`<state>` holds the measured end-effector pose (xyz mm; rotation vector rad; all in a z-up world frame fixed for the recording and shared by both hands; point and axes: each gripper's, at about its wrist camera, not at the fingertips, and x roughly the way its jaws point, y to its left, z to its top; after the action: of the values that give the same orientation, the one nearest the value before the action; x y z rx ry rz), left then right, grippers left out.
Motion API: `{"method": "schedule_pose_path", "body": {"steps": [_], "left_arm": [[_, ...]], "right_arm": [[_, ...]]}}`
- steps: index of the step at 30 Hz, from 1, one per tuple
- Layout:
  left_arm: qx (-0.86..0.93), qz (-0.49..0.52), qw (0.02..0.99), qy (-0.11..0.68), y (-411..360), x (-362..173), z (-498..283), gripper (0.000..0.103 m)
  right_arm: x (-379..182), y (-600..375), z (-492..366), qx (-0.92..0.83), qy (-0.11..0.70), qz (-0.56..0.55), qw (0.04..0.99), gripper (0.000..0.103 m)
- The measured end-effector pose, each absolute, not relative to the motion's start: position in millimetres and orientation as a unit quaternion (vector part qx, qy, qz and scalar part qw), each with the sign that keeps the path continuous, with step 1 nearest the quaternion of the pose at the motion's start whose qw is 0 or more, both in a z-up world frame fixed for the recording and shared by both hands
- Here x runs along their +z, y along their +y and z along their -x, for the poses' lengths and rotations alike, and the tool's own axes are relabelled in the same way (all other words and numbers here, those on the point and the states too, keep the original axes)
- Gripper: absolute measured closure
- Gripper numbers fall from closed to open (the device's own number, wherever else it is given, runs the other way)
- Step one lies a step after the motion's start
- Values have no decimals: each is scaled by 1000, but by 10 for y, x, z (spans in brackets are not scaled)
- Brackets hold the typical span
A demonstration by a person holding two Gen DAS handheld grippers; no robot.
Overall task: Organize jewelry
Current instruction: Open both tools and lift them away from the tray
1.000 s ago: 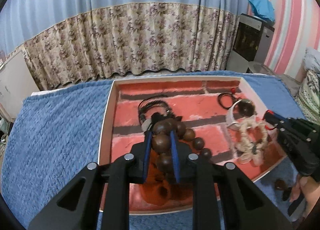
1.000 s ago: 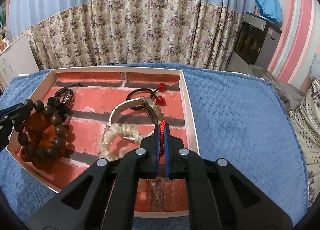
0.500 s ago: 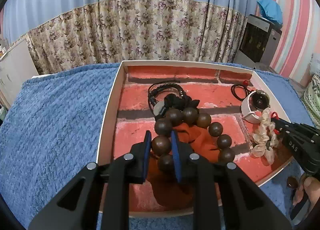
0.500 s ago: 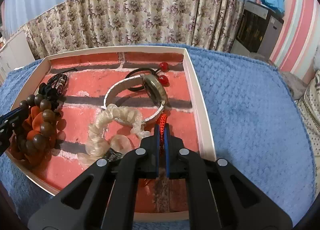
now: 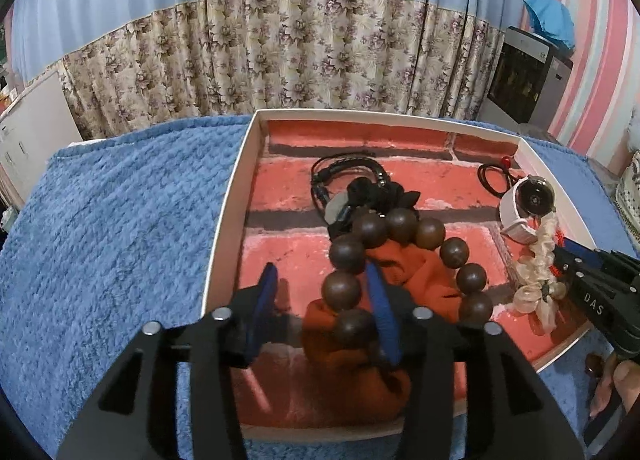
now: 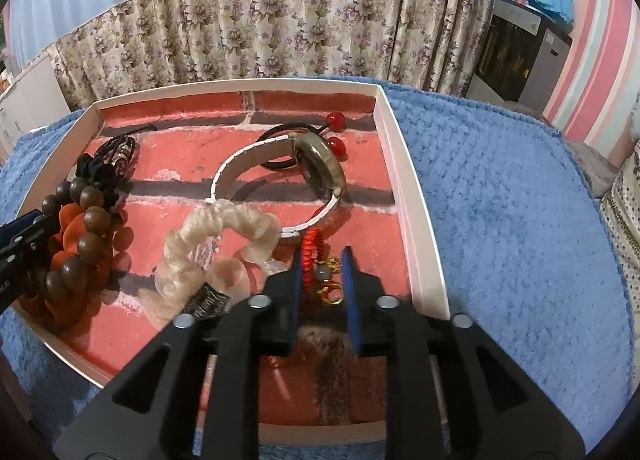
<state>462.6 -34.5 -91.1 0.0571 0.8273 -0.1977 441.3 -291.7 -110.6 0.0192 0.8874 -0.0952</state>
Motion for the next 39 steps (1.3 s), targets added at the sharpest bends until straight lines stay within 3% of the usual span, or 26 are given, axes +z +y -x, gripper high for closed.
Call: {"method": "schedule_pose_path", "body": {"steps": [1,6,10,18,39], "left_arm": [[-96,-27,911,400,-334,-900,-4617,47],[-106,-29,912,395,-350,-820,-4538,38],[-118,-33,915,384,-401,-682,-4422,25],[-120,-36,924,361,-382,-333,-4184,15],[-121,-37,937,326,-188,-82,-2993,15]], "right_arm": [[-1088,-2920,-4394,-46,426,-10,903,57],[-933,-2926,-4336,-40,413,-5,910,42],[-766,-2933,-4243,-42,393,1,918,23],[-487,-2953,-4025,-55,363,9,930,7],[-286,-3039,-2998,-61,340,5,938,4]]}}
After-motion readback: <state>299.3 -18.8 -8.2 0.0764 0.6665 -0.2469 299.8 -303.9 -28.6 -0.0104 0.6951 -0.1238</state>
